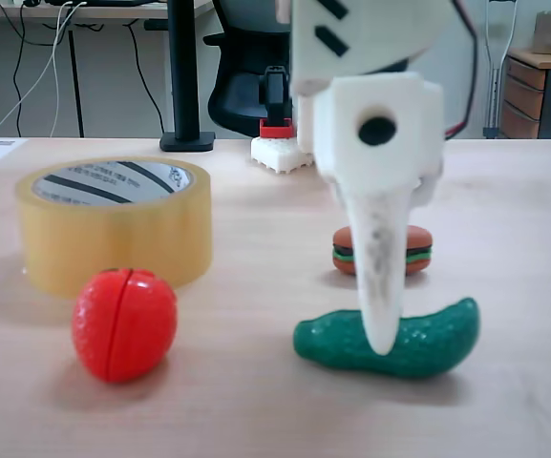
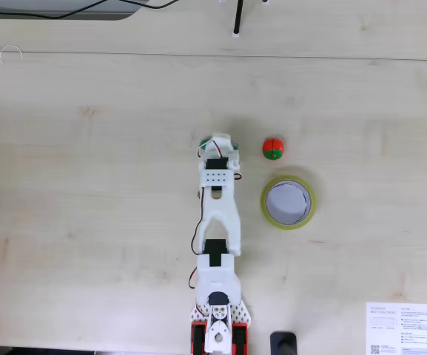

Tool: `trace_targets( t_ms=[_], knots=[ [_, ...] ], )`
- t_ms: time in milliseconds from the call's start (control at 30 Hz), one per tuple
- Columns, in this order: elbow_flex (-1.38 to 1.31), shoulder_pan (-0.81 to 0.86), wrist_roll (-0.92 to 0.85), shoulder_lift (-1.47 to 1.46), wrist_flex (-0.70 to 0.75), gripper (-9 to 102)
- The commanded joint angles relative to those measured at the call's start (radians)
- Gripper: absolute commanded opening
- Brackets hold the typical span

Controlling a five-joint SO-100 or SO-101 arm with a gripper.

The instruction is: Grasp a cucumber and put it in the hole.

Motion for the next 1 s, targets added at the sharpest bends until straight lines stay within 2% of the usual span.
trace_targets(
  t_ms=[0, 600, 967],
  knots=[
    [0.018, 0.006, 0.003, -0.005, 0.112, 0],
    [0.018, 0.015, 0.048, 0.183, 0.143, 0],
    [-0.023, 0.038, 0.213, 0.281, 0.143, 0]
  ],
)
